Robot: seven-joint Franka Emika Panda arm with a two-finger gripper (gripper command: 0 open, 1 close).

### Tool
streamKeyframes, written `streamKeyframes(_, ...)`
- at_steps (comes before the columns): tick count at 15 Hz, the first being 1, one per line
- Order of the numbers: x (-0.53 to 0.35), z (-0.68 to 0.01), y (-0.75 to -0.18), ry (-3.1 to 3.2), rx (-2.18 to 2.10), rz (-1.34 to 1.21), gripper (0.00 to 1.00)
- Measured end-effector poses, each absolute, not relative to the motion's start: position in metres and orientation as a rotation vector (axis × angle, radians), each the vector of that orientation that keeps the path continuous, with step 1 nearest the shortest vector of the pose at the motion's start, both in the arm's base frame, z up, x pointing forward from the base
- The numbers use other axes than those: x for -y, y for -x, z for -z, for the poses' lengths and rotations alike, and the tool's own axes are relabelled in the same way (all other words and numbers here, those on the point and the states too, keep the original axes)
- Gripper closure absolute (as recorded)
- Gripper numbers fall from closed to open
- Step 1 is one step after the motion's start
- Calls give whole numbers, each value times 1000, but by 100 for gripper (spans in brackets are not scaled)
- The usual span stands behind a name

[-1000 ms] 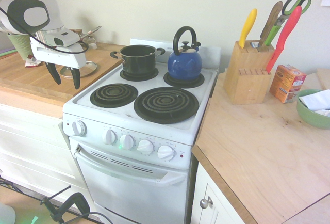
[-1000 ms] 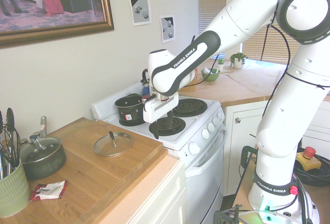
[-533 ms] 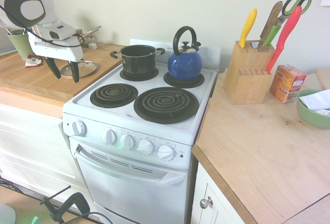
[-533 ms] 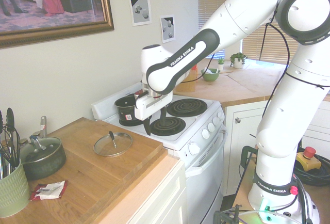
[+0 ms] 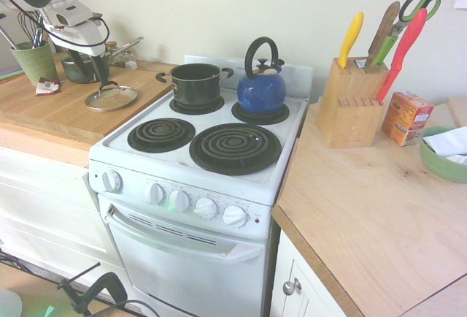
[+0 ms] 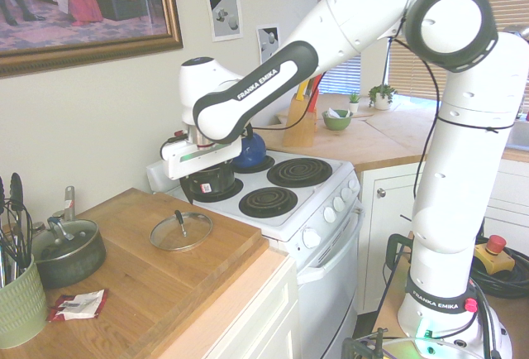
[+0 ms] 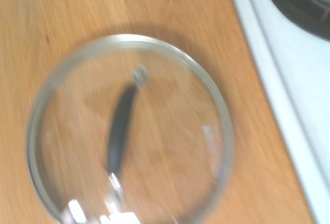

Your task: Cover the lid of the pot

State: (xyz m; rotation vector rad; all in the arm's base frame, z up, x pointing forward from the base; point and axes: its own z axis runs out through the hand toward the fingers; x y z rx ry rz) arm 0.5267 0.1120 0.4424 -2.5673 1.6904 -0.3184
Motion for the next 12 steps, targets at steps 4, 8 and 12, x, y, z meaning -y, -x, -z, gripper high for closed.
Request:
streamKeyframes(4,-141,-423,-543,2433,-1889,279,0)
streamKeyframes(8,-154,-406,-546,2377,-2003,308,0)
streamKeyframes(12,-147,-394,-572,2343,-2043,314,0)
